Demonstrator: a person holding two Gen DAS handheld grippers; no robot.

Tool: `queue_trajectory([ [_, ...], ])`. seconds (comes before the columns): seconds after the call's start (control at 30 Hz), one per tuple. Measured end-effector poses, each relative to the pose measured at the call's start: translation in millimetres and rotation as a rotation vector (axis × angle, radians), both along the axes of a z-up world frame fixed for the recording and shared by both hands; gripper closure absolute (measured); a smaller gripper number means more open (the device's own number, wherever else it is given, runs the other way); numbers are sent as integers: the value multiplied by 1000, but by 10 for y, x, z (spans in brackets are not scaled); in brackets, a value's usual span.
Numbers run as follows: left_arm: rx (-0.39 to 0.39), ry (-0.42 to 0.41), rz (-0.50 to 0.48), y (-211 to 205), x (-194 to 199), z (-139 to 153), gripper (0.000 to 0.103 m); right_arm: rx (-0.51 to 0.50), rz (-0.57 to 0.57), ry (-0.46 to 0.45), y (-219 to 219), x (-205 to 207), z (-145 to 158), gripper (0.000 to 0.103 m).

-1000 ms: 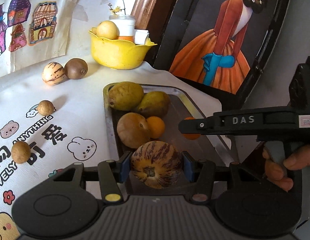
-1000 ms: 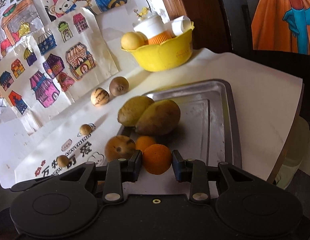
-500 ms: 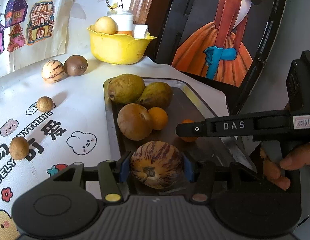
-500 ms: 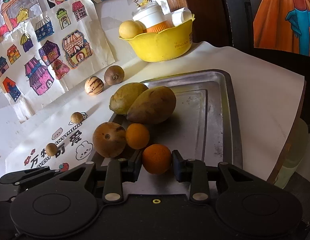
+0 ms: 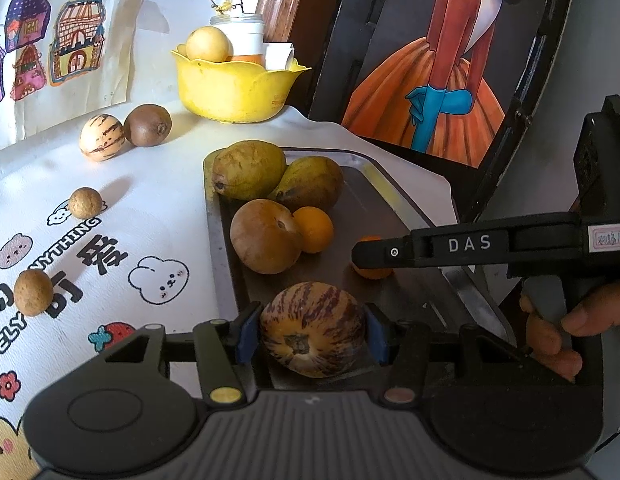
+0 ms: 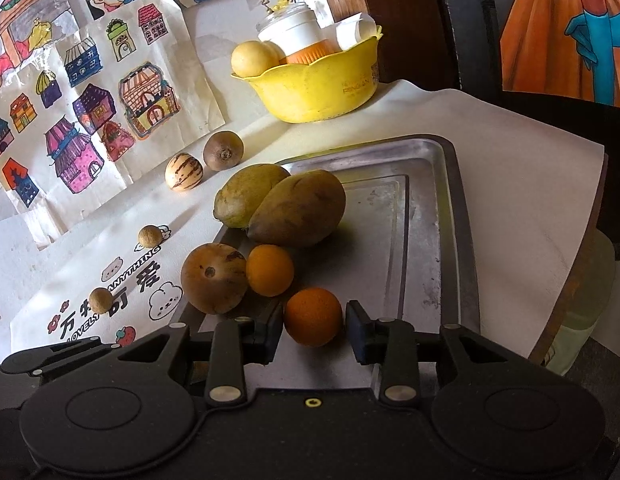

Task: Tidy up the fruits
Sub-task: 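Open the left tool to release the melon on the tray while the right tool releases the orange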

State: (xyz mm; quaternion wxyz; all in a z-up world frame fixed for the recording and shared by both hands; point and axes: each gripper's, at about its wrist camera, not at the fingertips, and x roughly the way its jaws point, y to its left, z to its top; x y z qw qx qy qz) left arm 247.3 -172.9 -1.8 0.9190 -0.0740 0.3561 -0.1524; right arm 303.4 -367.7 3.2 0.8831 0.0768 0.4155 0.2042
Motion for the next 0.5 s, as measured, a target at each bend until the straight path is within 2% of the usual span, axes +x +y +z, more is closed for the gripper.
queue_trajectory([
  [0.13, -3, 2, -1, 5, -16, 5, 43, 5, -10, 3, -35, -33, 18, 64],
  [0.23, -18, 0, -3, 14, -55, 30, 36, 7, -22, -3, -70, -72, 54, 63],
  [0.37, -9, -27, 5, 10, -128, 98, 24, 12, -45, -18, -132, -135, 141, 57],
  [0.5, -21, -36, 20, 63, -199, 180, 21, 5, -64, -38, -179, -217, 248, 50],
])
